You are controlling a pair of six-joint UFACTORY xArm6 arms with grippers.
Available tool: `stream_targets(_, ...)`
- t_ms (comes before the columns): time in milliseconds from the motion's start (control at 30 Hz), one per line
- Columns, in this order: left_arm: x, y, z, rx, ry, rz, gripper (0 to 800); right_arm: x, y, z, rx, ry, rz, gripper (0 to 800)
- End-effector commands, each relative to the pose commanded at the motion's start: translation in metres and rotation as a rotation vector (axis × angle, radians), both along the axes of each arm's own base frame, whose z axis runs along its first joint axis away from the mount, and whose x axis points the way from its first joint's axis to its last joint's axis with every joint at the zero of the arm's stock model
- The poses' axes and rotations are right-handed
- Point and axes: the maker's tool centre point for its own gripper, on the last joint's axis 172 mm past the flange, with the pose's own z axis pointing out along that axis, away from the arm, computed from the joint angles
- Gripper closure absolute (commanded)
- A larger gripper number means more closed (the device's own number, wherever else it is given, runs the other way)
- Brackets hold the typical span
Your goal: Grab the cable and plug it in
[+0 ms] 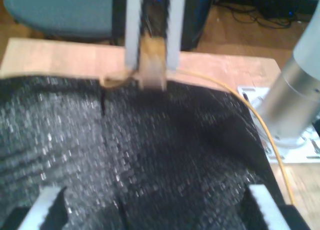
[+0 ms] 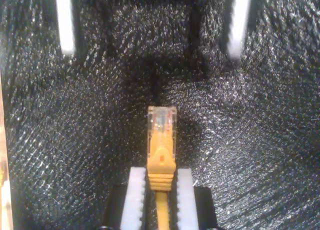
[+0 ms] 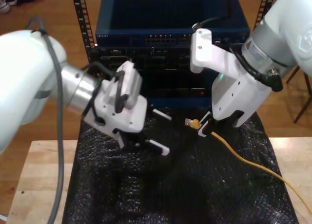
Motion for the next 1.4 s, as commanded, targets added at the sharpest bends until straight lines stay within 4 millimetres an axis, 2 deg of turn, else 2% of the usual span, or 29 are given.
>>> stream_targets(300,0.006,-0.003,0.016,-0.020,-0.031,-0.004,10,0.000,0.007,0.003,0.023,0.007,-0.001,797)
stream_targets(433,0.006,-0.002,0.019,-0.024,-0.035,0.001,33,0.000,0.010,0.003,0.027,0.009,0.001,797)
stream_targets(500,0.005,-0.004,0.020,-0.033,-0.031,0.000,69,0.001,0.011,0.001,0.026,0.010,0.001,797)
stream_targets(767,0.003,-0.006,0.022,-0.051,-0.018,0.000,72,0.005,0.012,-0.001,0.026,0.018,-0.003,797)
stream_targets(967,0.000,-0.006,0.023,-0.055,-0.013,-0.008,93,0.006,0.014,-0.009,0.019,0.041,-0.003,797)
stream_targets(1400,-0.003,-0.011,0.030,-0.089,-0.002,-0.012,215,0.017,0.024,-0.003,0.046,0.035,-0.010,797)
